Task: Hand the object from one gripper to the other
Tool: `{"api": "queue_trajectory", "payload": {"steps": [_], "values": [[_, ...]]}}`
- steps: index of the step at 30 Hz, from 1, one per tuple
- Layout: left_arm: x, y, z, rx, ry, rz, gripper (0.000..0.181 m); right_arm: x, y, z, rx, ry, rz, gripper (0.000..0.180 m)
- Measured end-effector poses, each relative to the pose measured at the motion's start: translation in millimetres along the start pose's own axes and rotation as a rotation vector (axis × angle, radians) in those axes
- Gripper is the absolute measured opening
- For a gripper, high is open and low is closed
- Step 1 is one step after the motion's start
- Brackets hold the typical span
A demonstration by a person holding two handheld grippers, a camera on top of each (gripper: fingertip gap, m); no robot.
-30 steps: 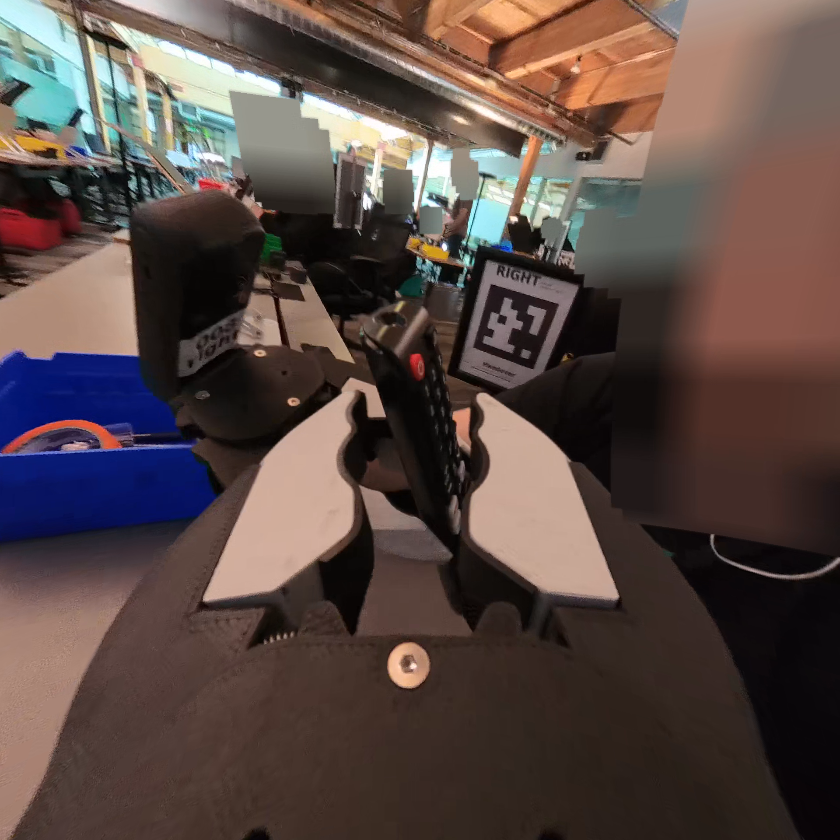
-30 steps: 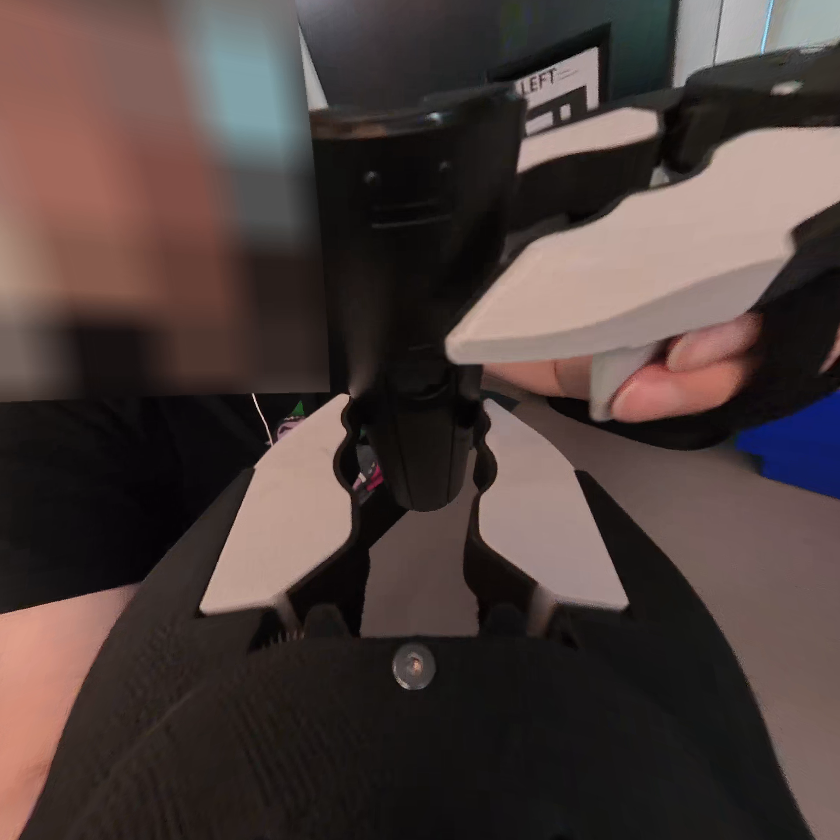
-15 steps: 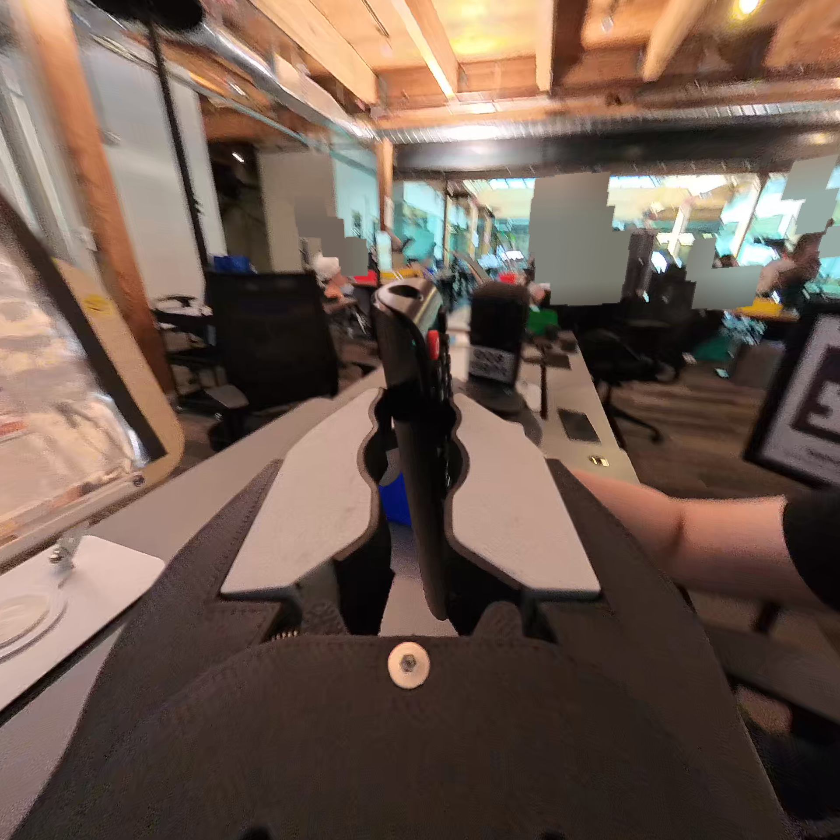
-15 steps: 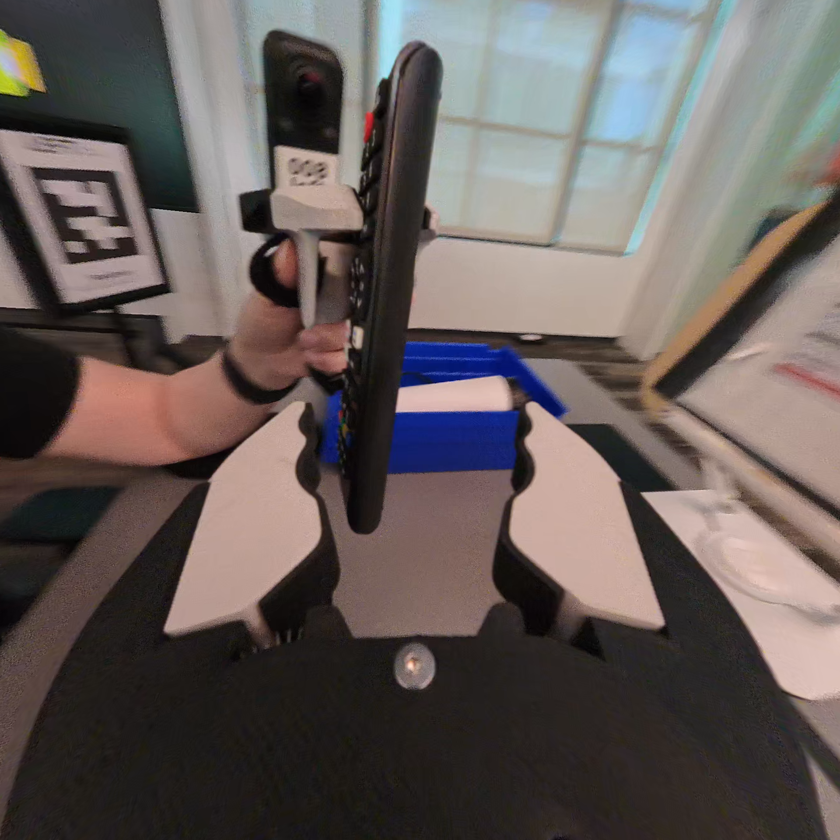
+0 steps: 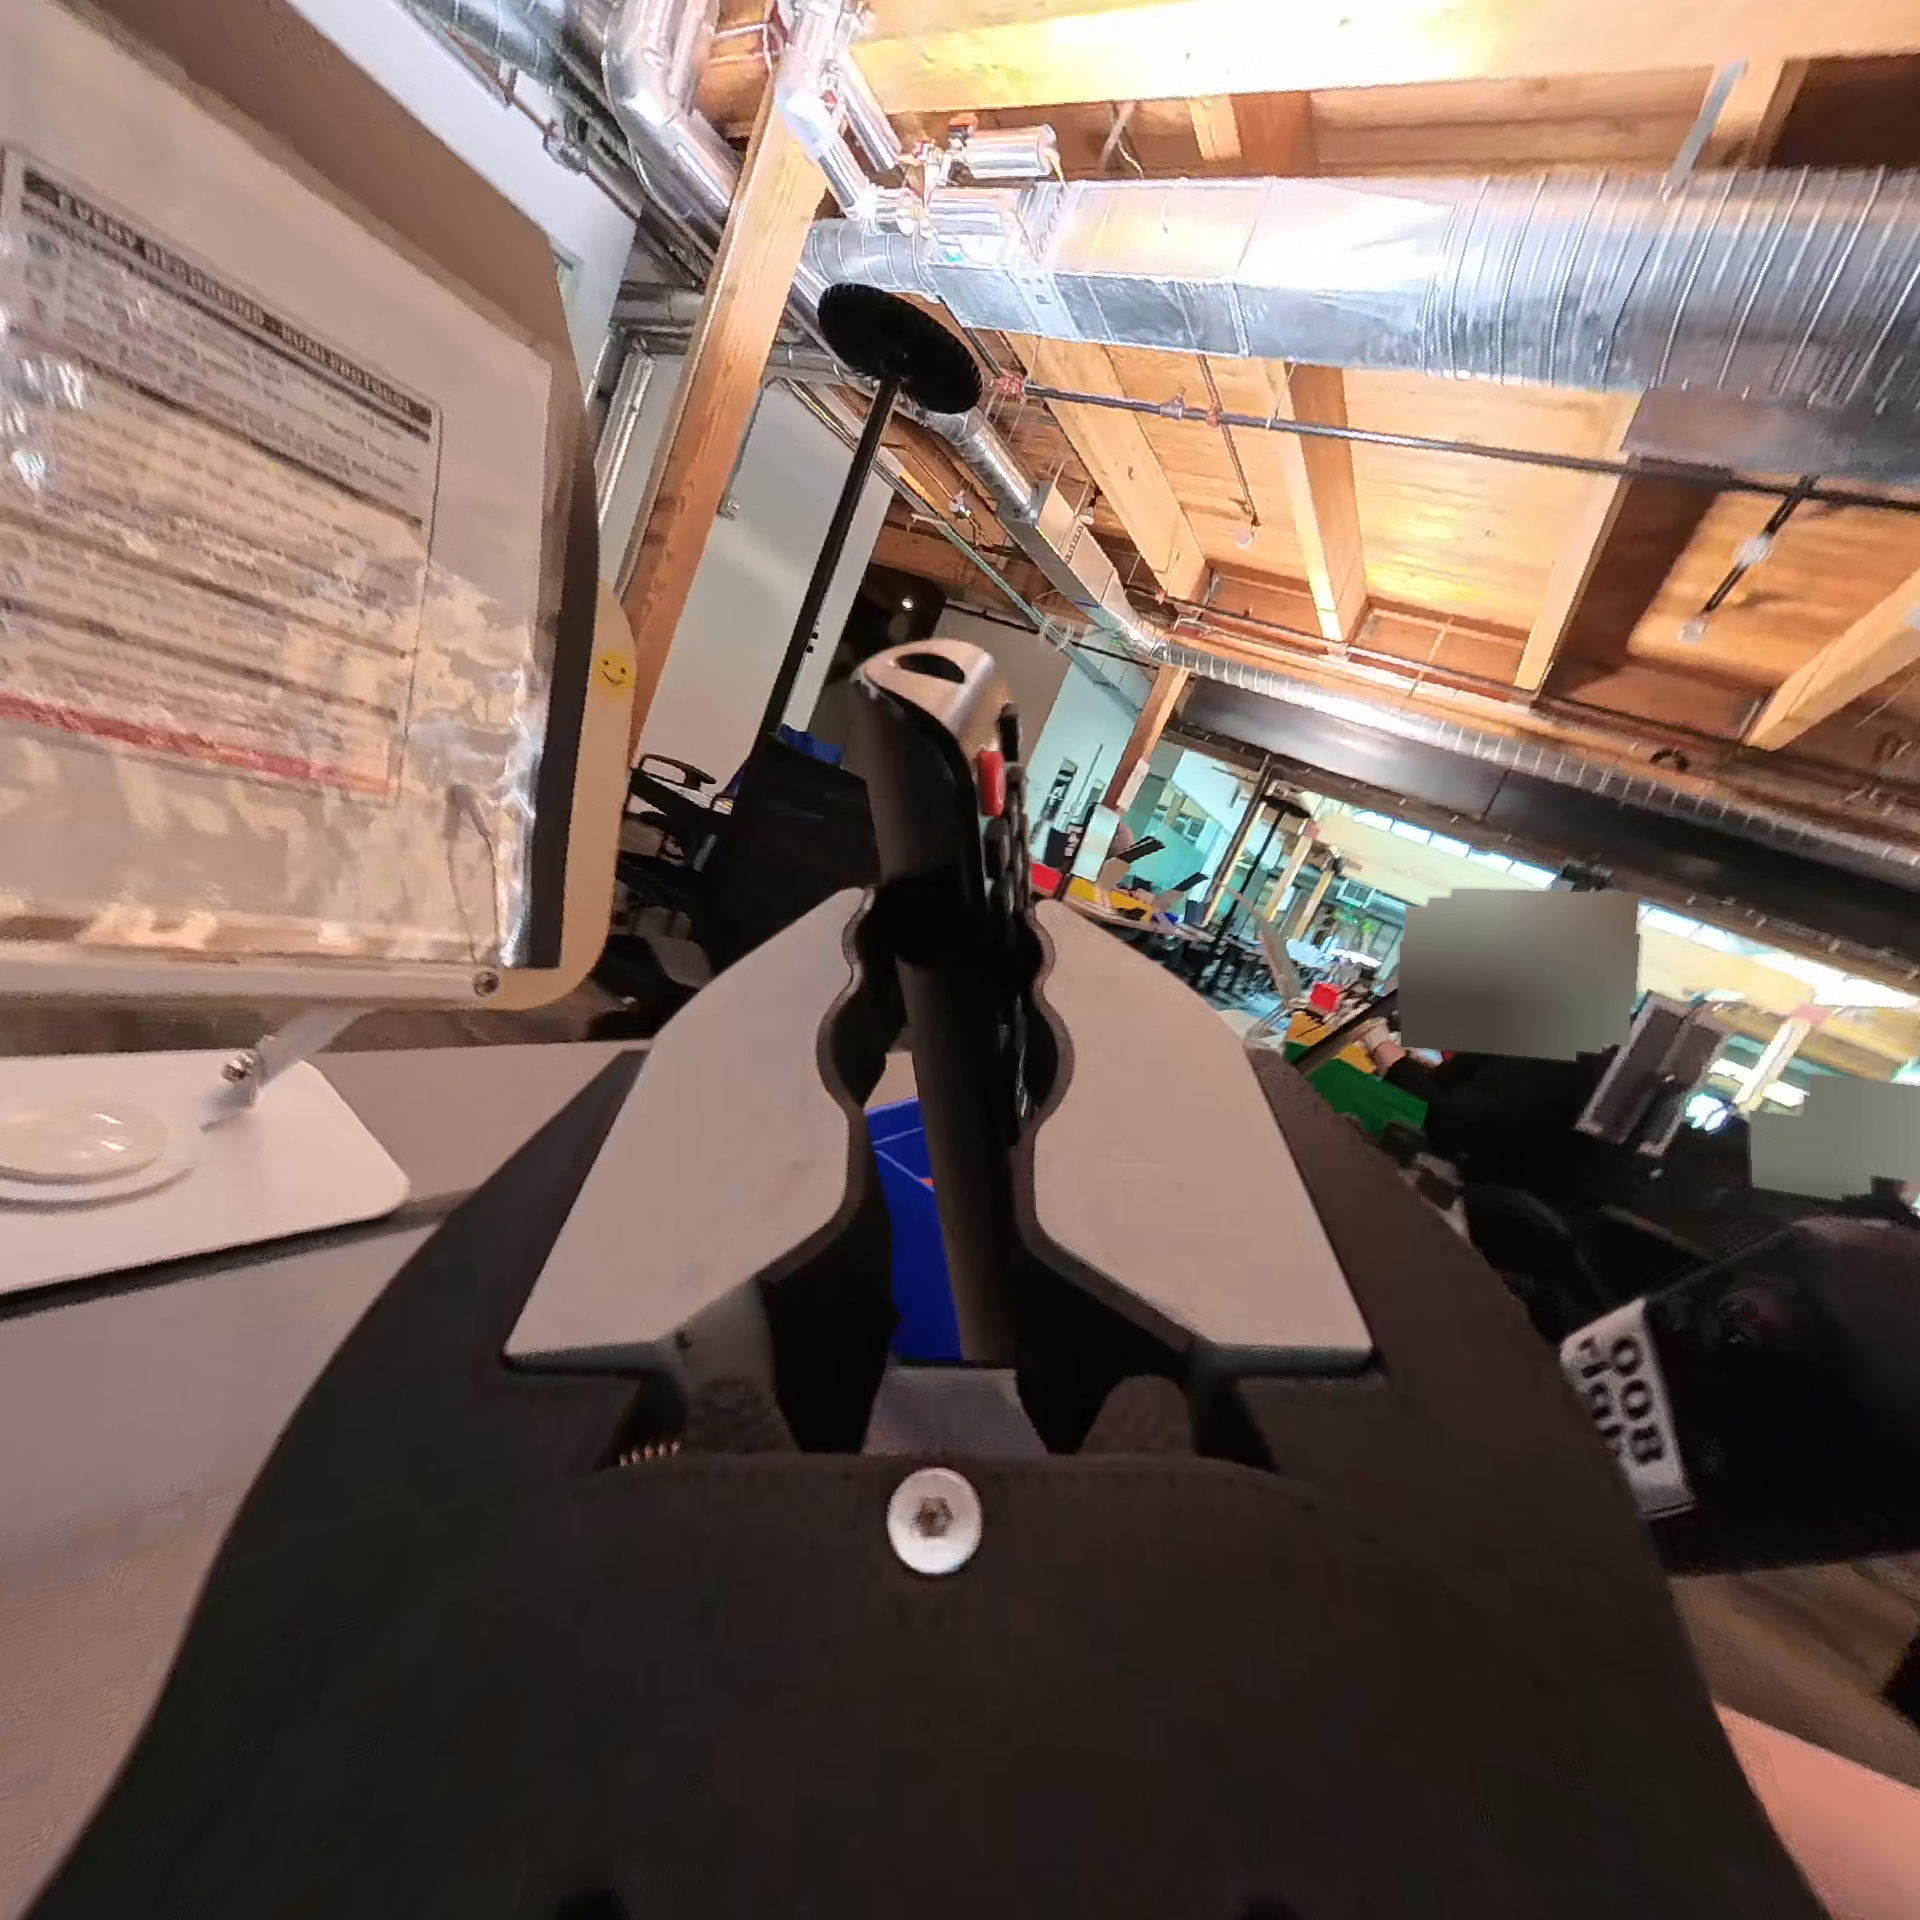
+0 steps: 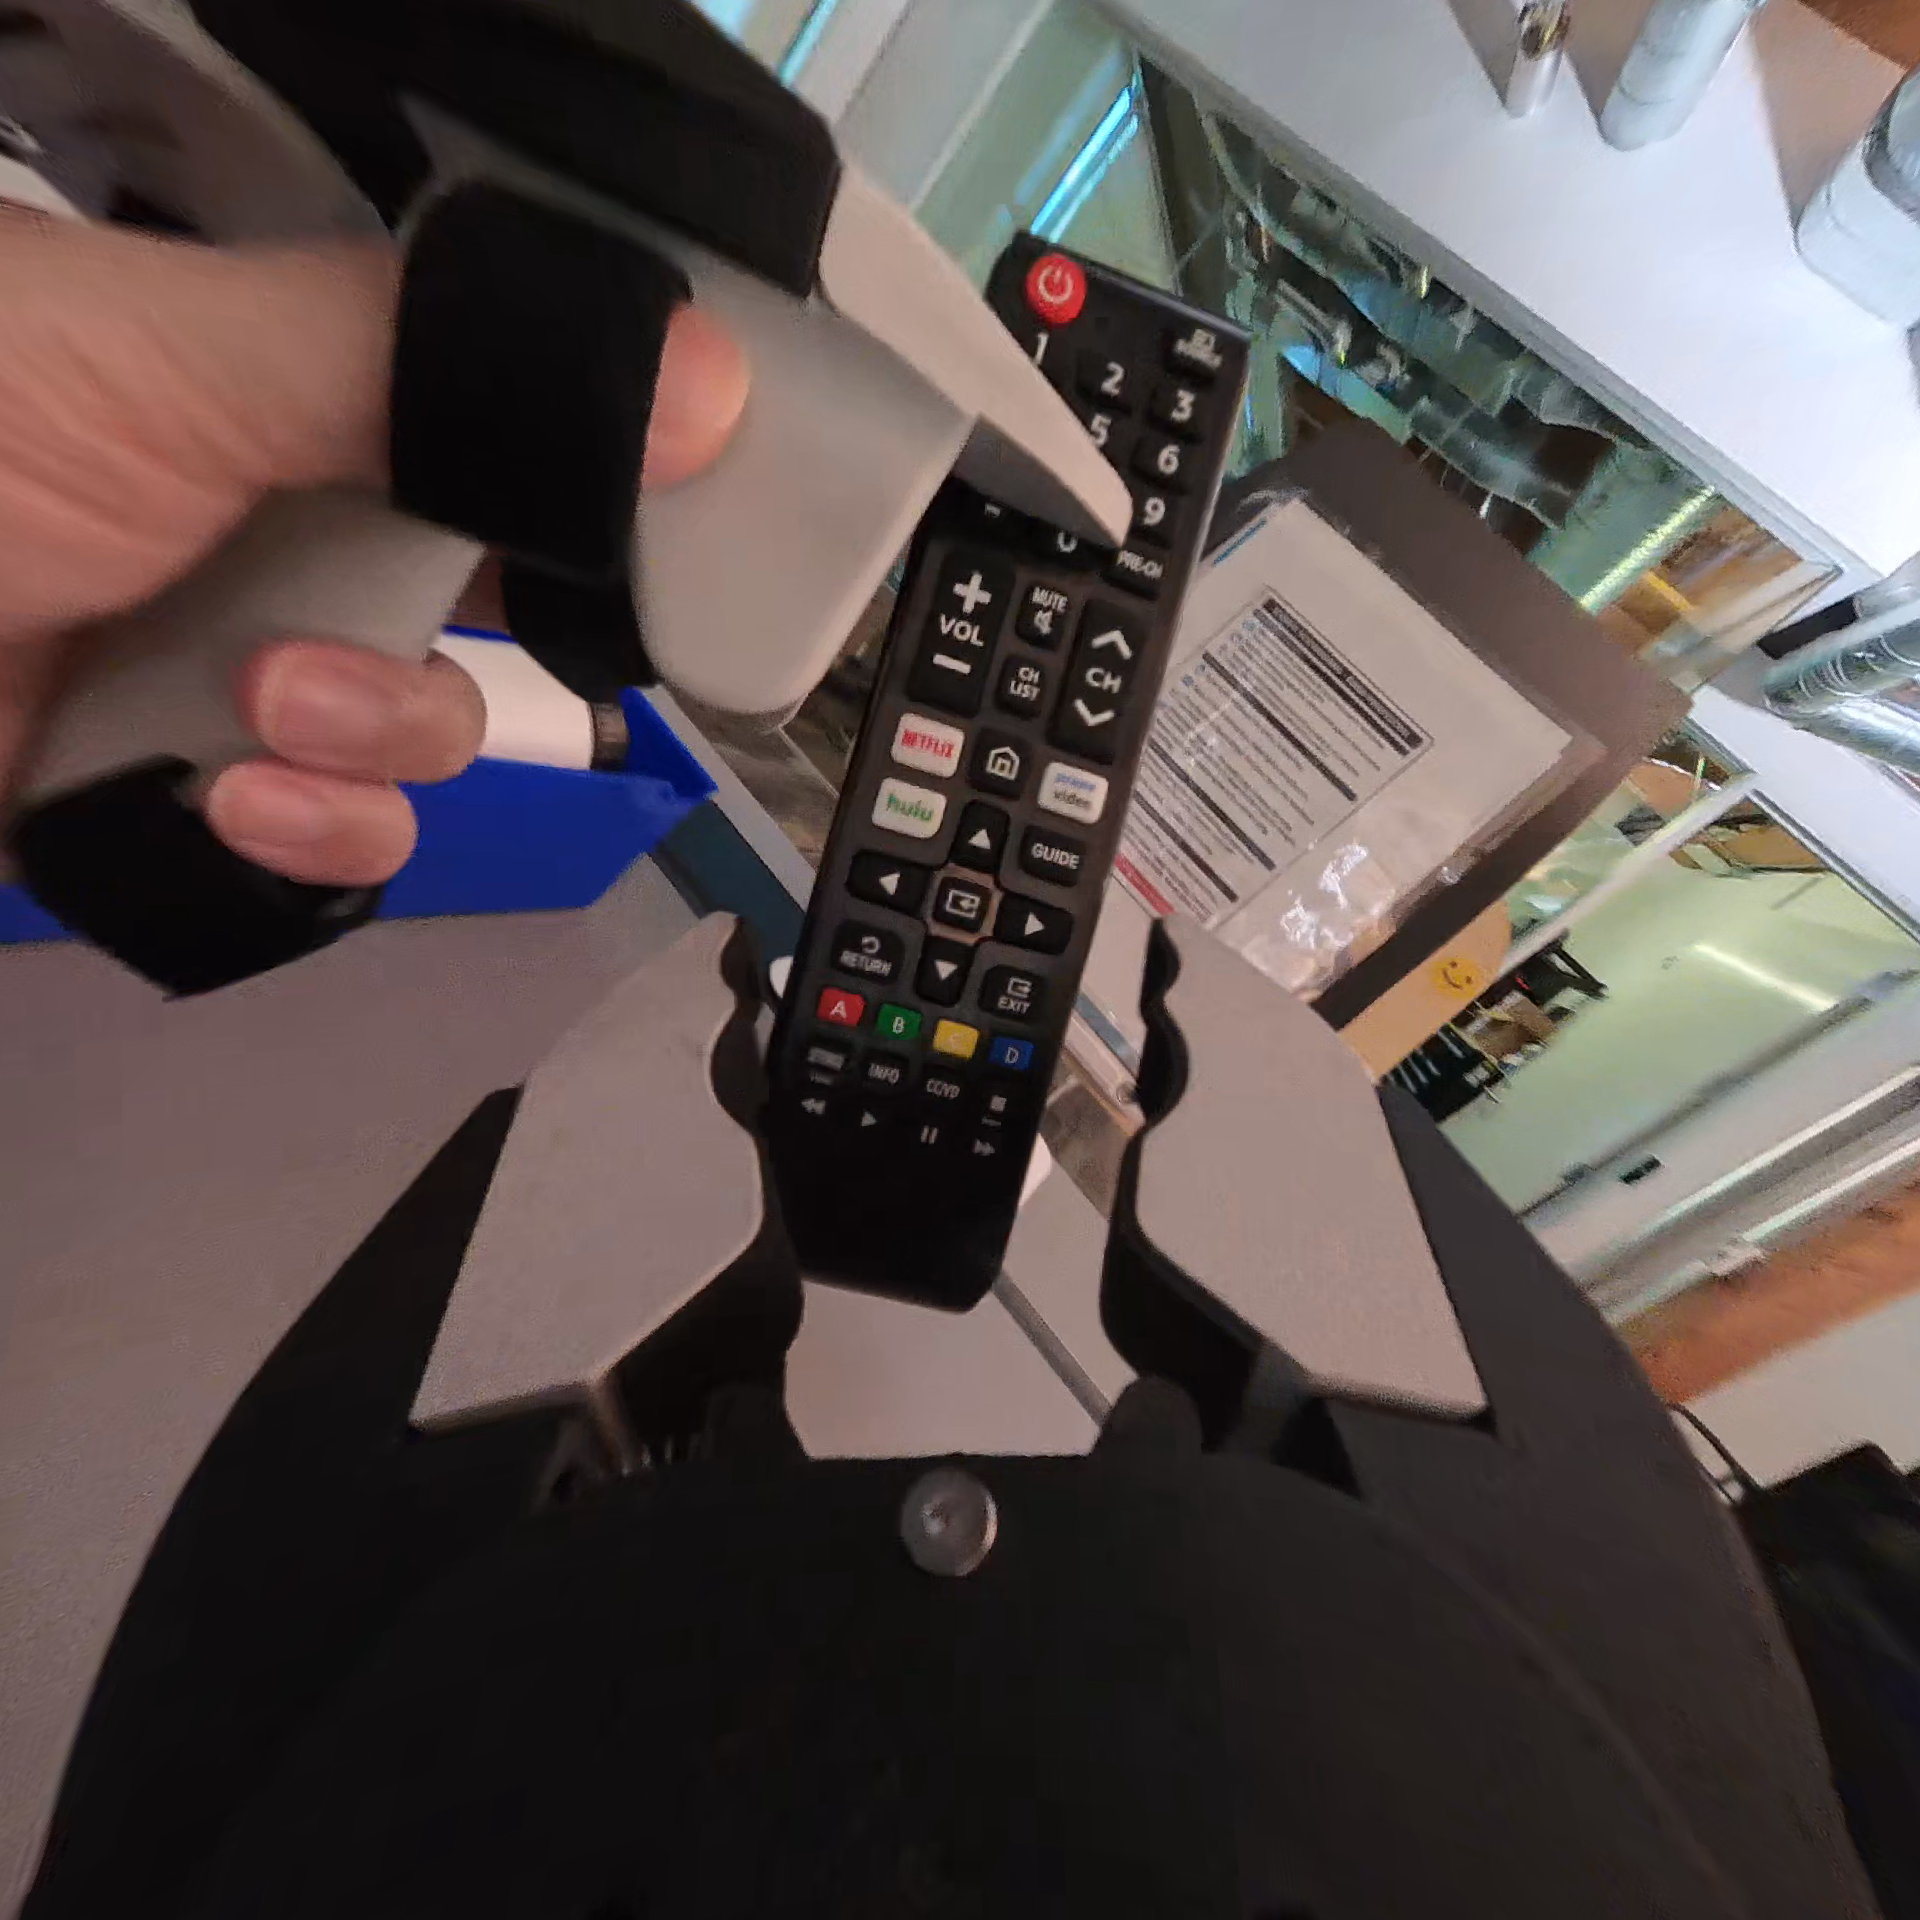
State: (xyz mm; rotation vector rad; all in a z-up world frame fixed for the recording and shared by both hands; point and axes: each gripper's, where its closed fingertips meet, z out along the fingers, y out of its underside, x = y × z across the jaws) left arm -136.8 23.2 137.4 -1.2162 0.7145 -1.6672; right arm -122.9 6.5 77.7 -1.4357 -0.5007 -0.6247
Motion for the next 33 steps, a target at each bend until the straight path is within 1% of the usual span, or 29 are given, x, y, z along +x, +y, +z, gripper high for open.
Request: {"api": "queue_trajectory", "payload": {"steps": [1,2,5,8,12,14,16,20,24,27,29,33], "values": [[-0.5,2.3,0.3,-0.003,0.0,-0.03,0.023,-0.1,3.0,0.8,-0.014,0.002,-0.004,0.061],[-1.3,4.5,0.8,-0.006,-0.001,-0.052,0.022,2.0,6.4,1.6,-0.03,0.013,-0.006,0.056],[-2.3,9.1,2.8,-0.018,0.01,-0.074,0.022,9.2,14.8,3.2,-0.065,0.002,-0.017,0.053],[2.7,9.9,5.5,-0.032,0.057,-0.08,0.022,17.1,17.5,1.9,-0.071,-0.028,-0.023,0.053],[4.6,5.6,6.7,-0.044,0.089,-0.062,0.039,46.0,18.9,-3.7,-0.09,0.016,-0.064,0.053],[1.2,-0.1,6.4,-0.039,0.077,-0.046,0.047,71.9,24.5,-9.4,-0.121,0.044,-0.063,0.053],[-2.0,-7.5,5.0,-0.037,0.066,-0.027,0.054,104.8,36.9,-19.0,-0.176,0.049,-0.008,0.053],[-6.0,-27.0,-0.7,-0.033,0.054,0.028,0.054,176.3,91.0,-57.1,-0.386,0.066,0.195,0.053],[-10.2,-51.6,-10.7,0.018,0.027,0.084,0.049,212.2,170.0,-109.3,-0.669,0.051,0.415,0.053],[-12.7,-64.7,-17.0,0.048,0.015,0.096,0.046,214.5,224.9,-135.3,-0.836,0.044,0.62,0.053],[-14.1,-70.0,-19.7,0.057,0.013,0.091,0.046,205.4,255.8,-144.9,-0.923,0.013,0.754,0.053],[-17.7,-73.7,-22.0,0.065,0.001,0.098,0.043,178.5,307.7,-161.7,-1.12,-0.06,0.878,0.053]]}}
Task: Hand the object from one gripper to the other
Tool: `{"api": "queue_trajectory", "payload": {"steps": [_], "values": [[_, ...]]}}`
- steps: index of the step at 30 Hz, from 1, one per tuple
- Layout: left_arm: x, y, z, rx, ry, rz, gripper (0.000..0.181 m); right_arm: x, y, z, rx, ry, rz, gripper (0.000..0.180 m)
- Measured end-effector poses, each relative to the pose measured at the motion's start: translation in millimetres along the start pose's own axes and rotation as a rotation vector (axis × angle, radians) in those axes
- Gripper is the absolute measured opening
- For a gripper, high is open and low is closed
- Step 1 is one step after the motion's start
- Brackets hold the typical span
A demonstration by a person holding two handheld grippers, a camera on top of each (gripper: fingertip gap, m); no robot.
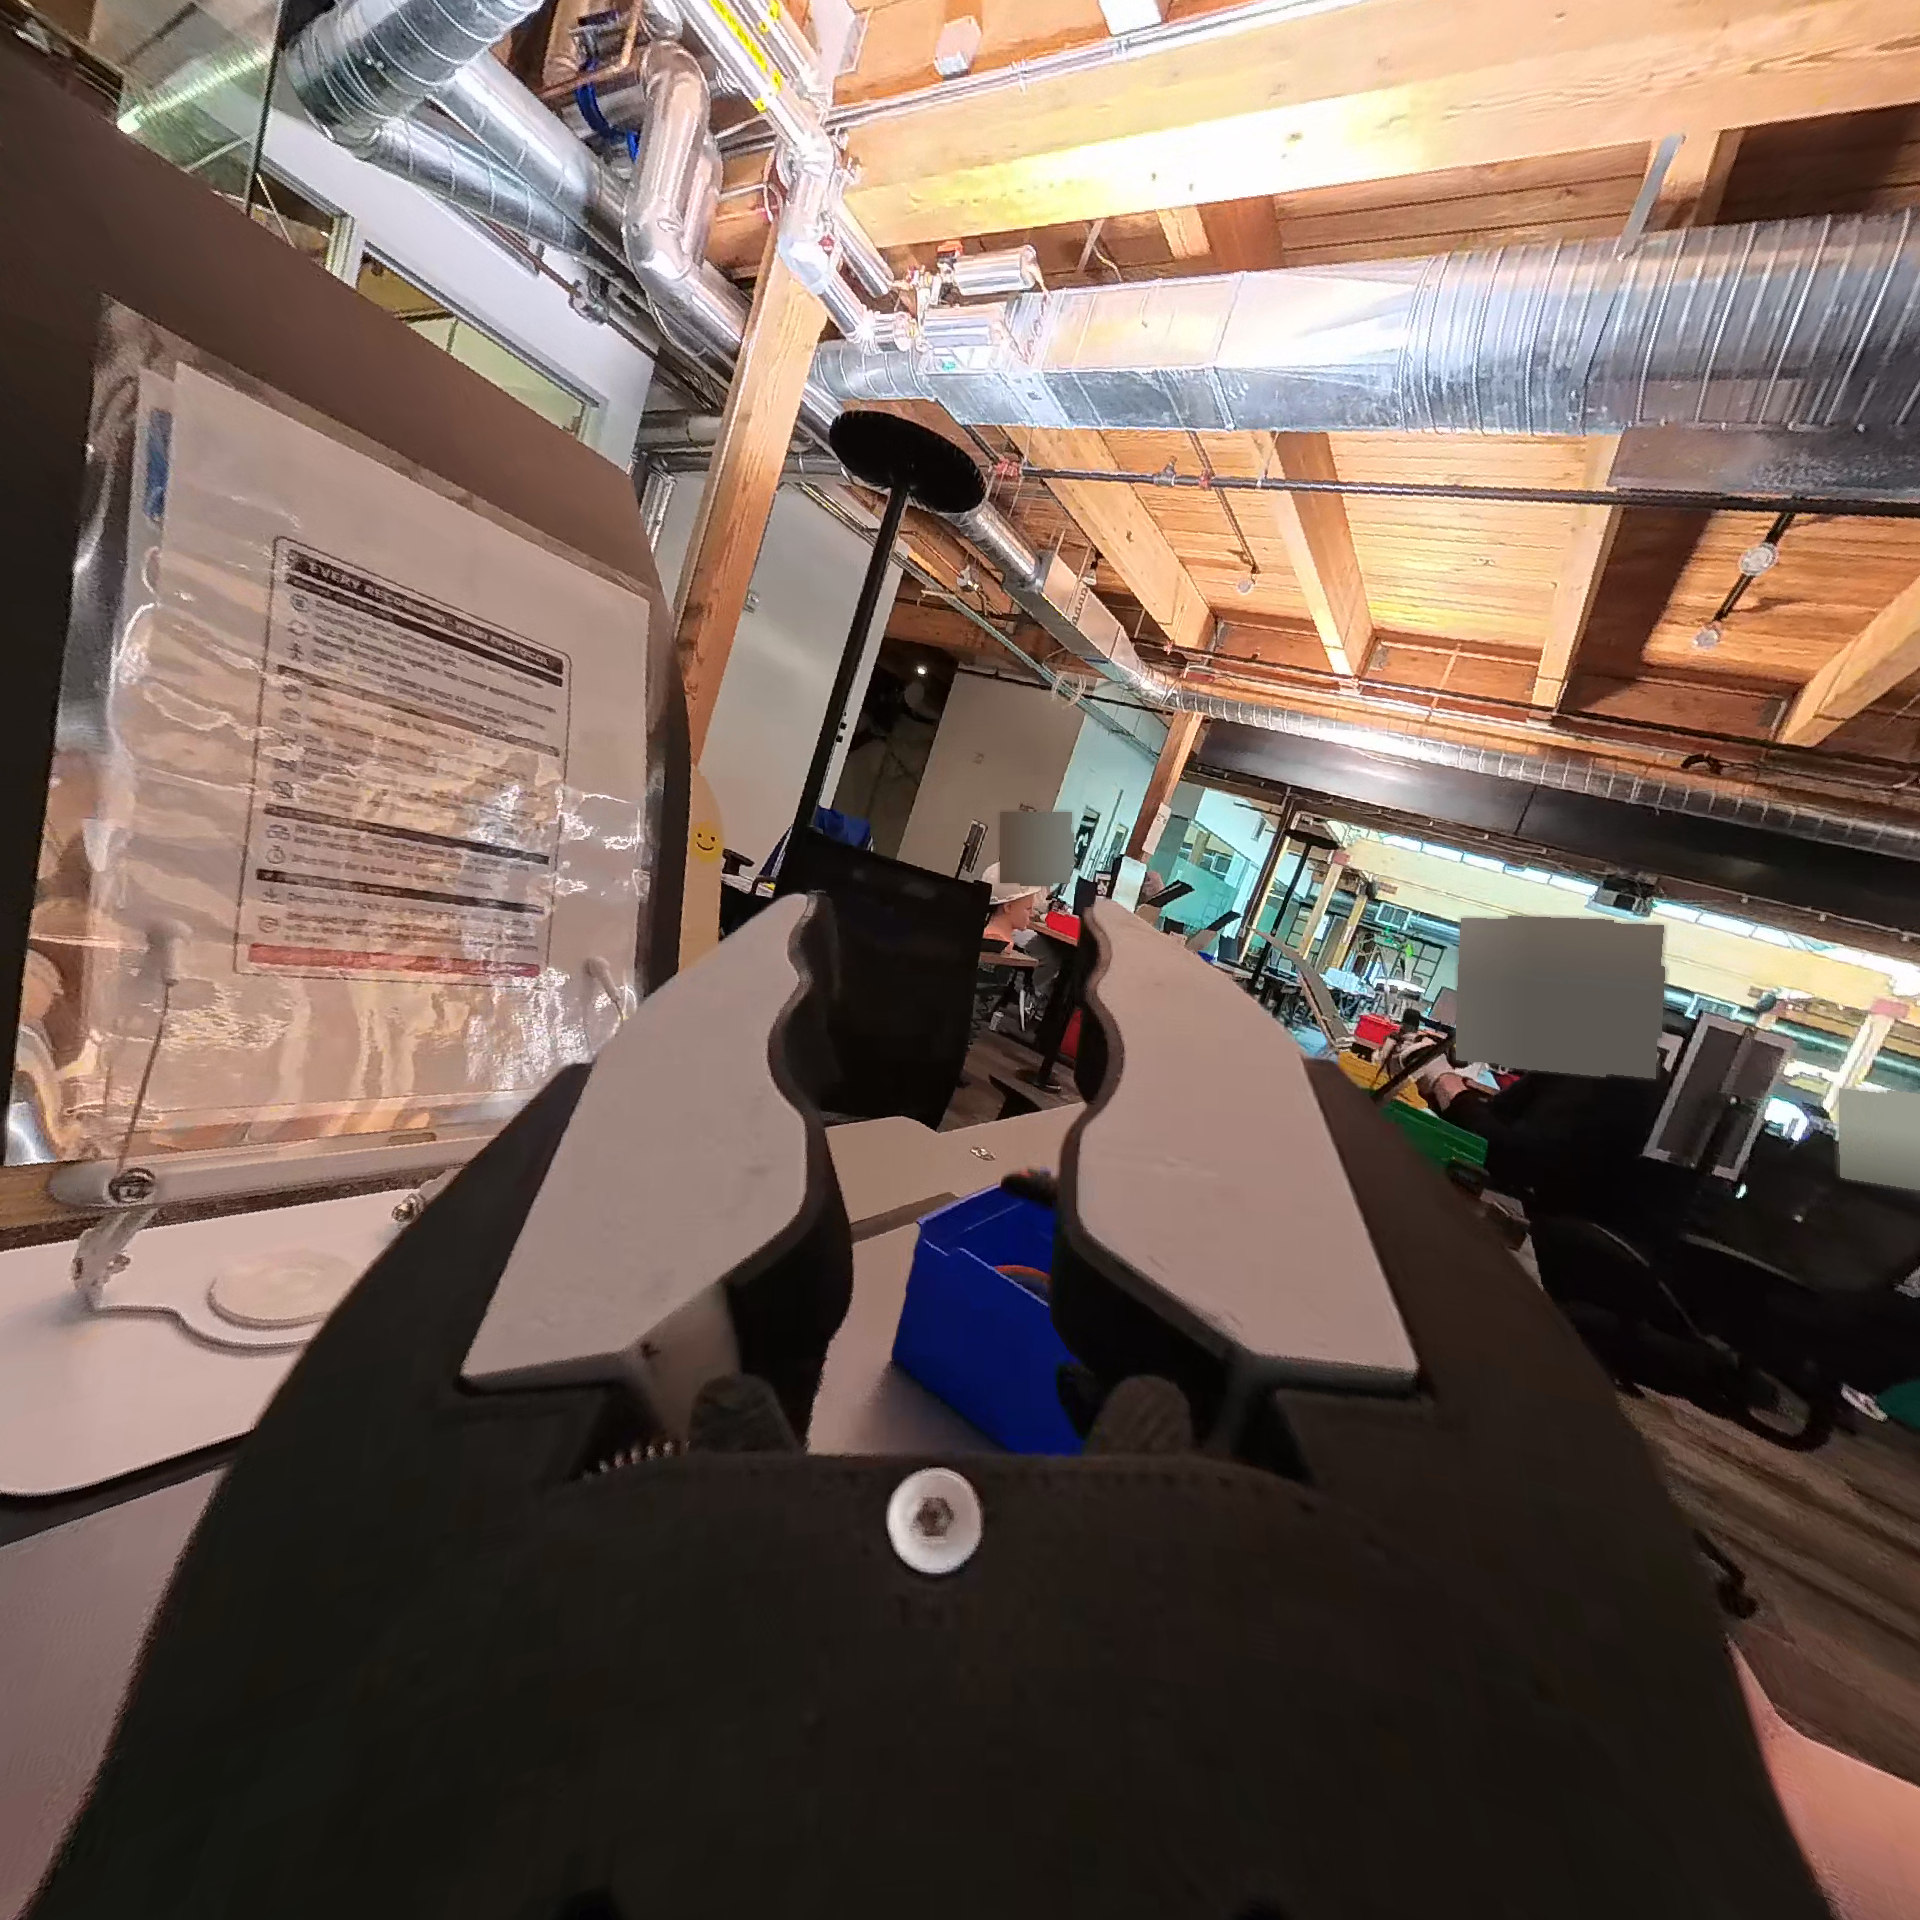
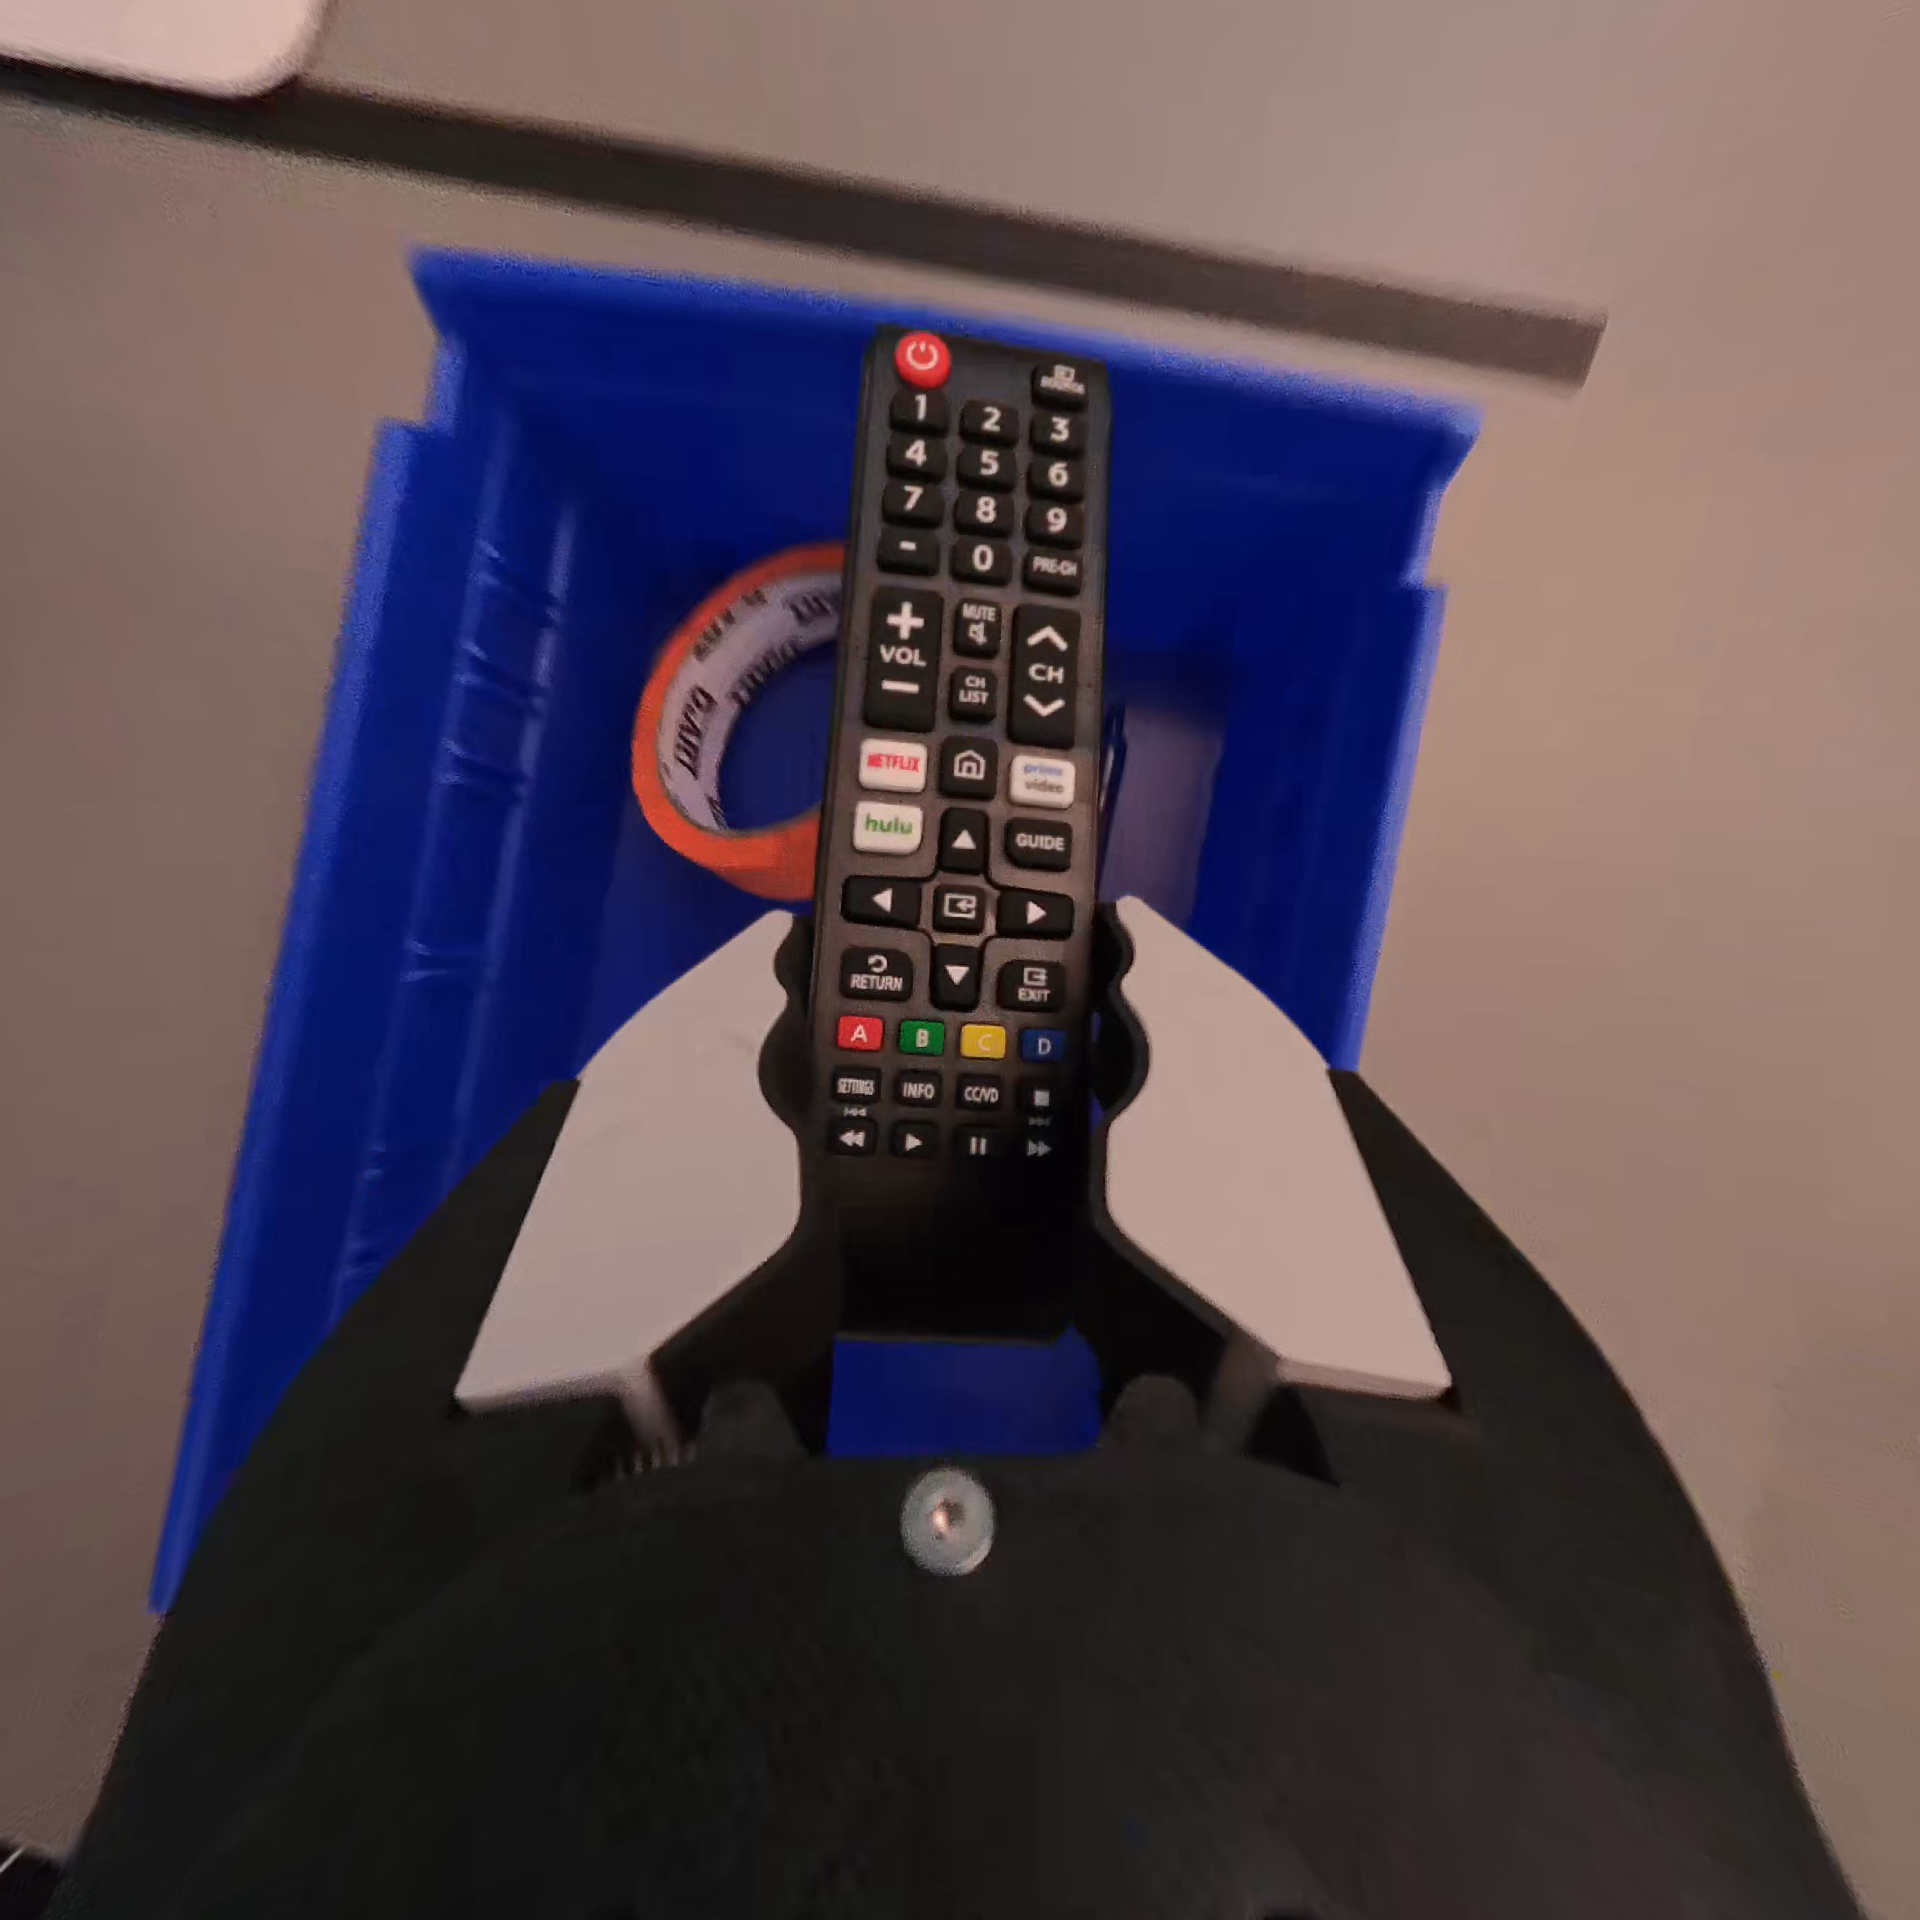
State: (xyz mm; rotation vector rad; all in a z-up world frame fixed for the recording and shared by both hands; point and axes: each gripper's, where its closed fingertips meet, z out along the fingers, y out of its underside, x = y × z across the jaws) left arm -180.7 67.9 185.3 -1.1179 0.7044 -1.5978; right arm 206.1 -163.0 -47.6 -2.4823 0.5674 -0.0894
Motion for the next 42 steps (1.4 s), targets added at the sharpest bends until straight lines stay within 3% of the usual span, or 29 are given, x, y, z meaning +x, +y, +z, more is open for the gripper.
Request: {"api": "queue_trajectory", "payload": {"steps": [5,12,18,22,28,34,38,42], "values": [[-2.1,5.8,2.4,-0.022,-0.005,0.004,0.042,9.1,27.7,24.8,-0.157,-0.004,0.055,0.053],[0.1,15.5,6.3,-0.061,0.014,-0.022,0.041,32.7,54.2,40.3,-0.318,0.167,0.093,0.053],[1.4,23.2,9.2,-0.1,0.016,0.003,0.041,35.0,62.9,47.8,-0.406,0.224,0.038,0.054],[0.8,24.5,9.7,-0.118,0.009,0.041,0.041,36.7,53.5,37.4,-0.367,0.249,0.046,0.052],[-0.5,13.8,5.2,-0.125,-0.002,0.099,0.041,15.2,-11.5,-22.1,-0.012,0.305,-0.053,0.052],[-5.9,1.5,-5.7,-0.214,-0.001,0.156,0.044,-41.1,-101.0,-147.3,0.707,0.508,-0.27,0.053],[-28.2,-3.0,-27.7,-0.388,-0.106,0.33,0.048,-88.8,-111.2,-217.5,1.075,0.611,-0.412,0.052],[-83.8,6.5,-75.5,-0.687,-0.362,0.471,0.05,-119.4,-109.6,-239.4,1.189,0.572,-0.468,0.052]]}}
